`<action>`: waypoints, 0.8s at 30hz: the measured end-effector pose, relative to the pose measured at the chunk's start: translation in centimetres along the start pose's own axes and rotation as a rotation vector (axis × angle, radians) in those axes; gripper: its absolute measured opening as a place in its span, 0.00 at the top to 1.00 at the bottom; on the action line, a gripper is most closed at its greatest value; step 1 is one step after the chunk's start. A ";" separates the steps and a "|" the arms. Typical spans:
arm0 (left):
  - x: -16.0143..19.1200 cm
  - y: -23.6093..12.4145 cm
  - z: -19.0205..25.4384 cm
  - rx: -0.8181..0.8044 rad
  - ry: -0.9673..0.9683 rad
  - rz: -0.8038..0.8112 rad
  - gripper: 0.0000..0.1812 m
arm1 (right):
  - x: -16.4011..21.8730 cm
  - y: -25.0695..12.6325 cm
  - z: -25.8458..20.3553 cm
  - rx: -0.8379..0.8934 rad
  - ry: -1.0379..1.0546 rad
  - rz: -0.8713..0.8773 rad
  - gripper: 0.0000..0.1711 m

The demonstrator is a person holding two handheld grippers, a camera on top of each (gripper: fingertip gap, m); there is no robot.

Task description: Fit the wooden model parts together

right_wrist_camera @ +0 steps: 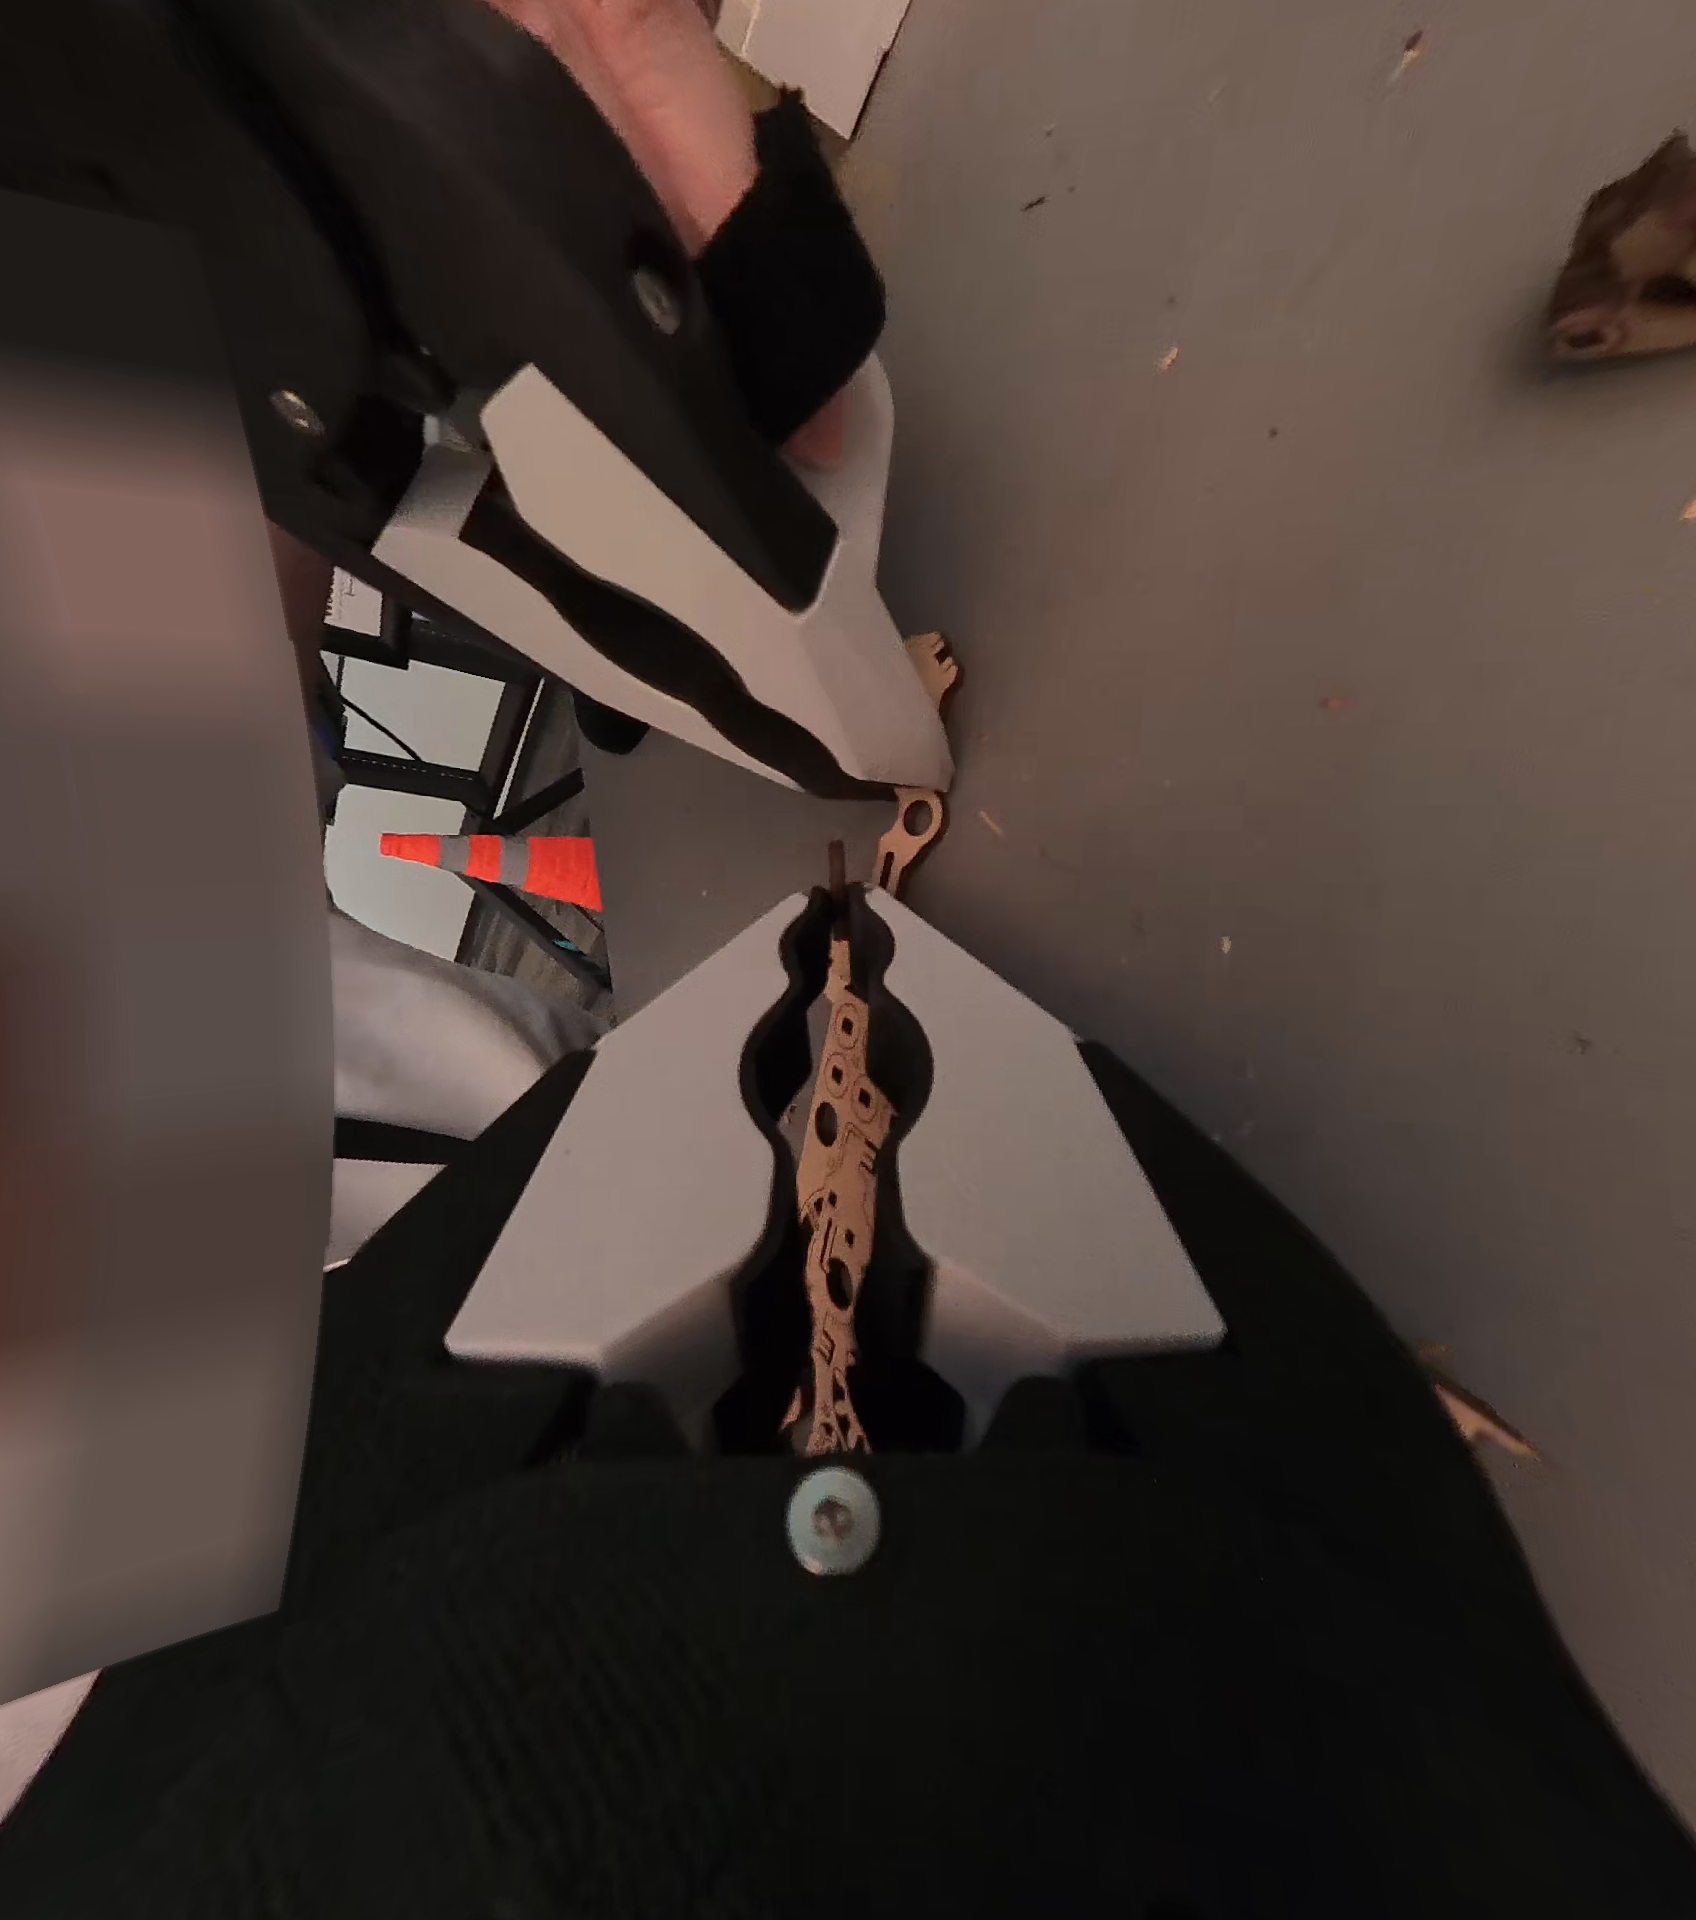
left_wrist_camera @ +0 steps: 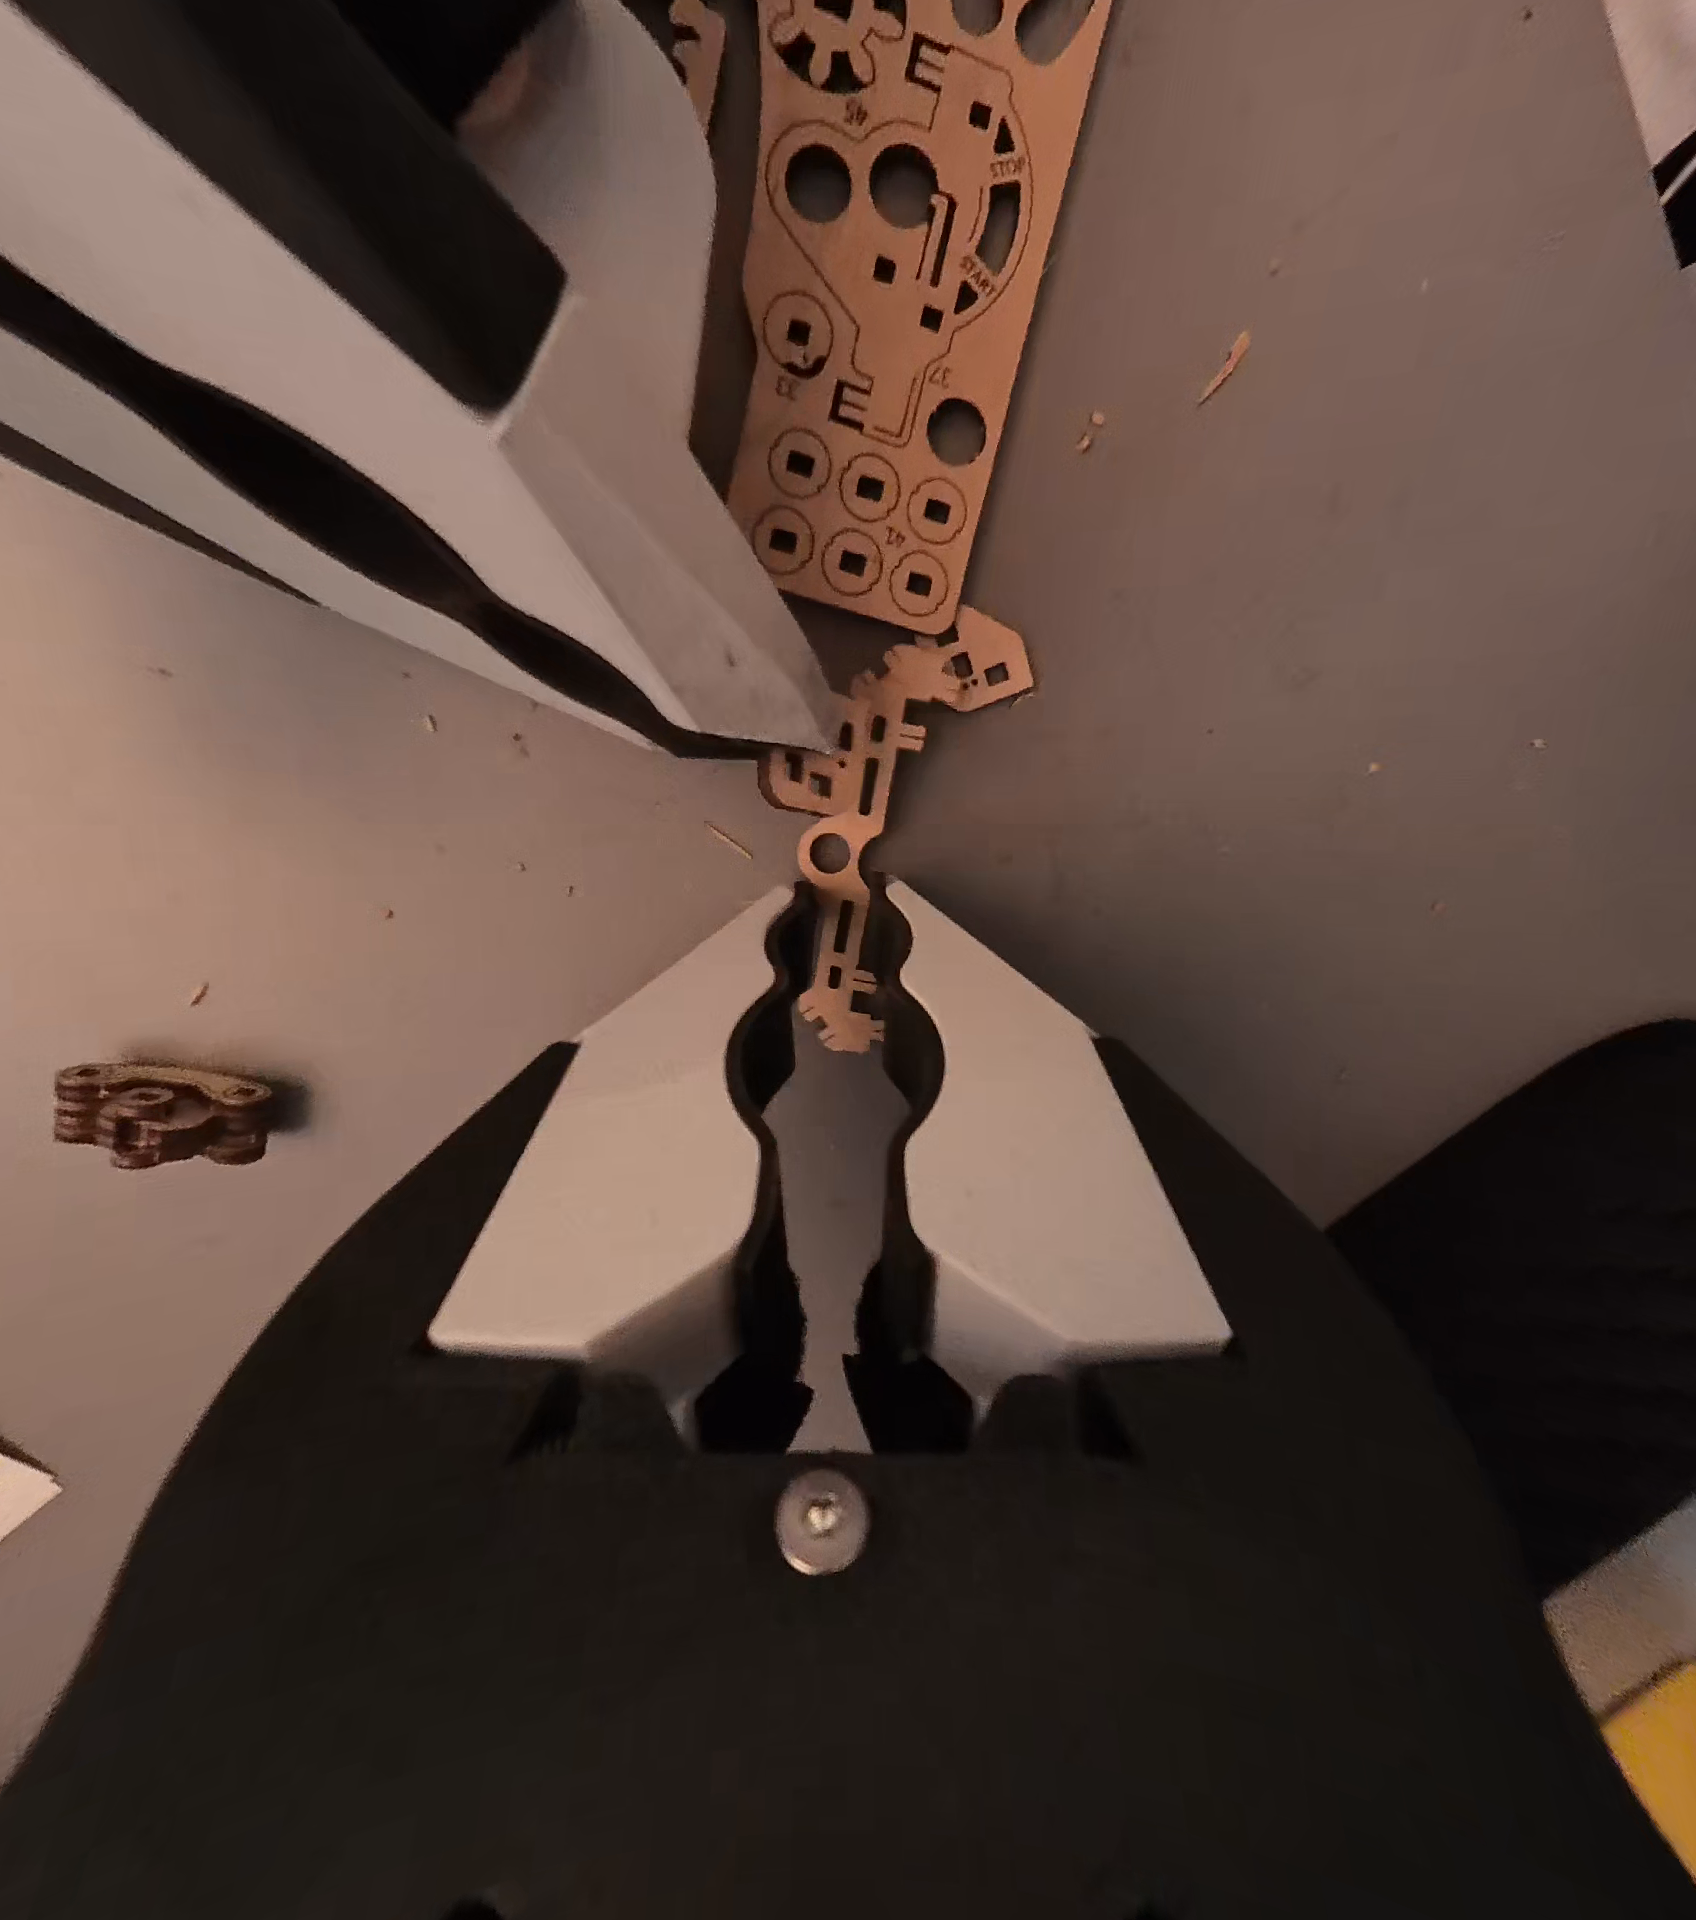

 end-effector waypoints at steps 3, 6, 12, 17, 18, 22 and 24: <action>-0.2 -0.1 -0.2 0.026 0.002 -0.031 0.95 | 0.2 -0.1 -0.1 0.009 -0.006 0.015 0.99; 0.0 -0.1 -0.6 0.122 -0.065 -0.022 0.96 | 0.7 0.1 -0.8 0.046 -0.065 0.028 0.99; 0.3 0.2 -1.2 0.311 -0.215 -0.009 0.95 | 0.8 0.9 -2.4 0.057 -0.137 0.025 0.99; 0.6 0.9 -1.8 0.488 -0.338 -0.005 0.95 | 0.6 1.6 -1.7 -0.098 -0.015 -0.017 0.99; 0.7 1.0 -1.9 0.509 -0.346 0.002 0.95 | 0.5 1.7 -1.6 -0.121 0.000 -0.032 0.99; 1.2 1.0 -2.0 0.530 -0.354 0.033 0.95 | 0.0 1.5 -1.1 -0.105 -0.018 -0.088 0.99; 1.5 1.1 -2.0 0.546 -0.354 0.055 0.95 | -0.3 1.3 -1.3 -0.114 -0.021 -0.084 0.99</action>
Point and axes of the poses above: each gripper's, where its closed fingertips meet, y out along the fingers, x out of its underside, z = x × y across the jaws, the point moved 10 cm from there along -y, back along the fingers, and after that the axes turned 4 degrees about x, right-handed, at the moved point
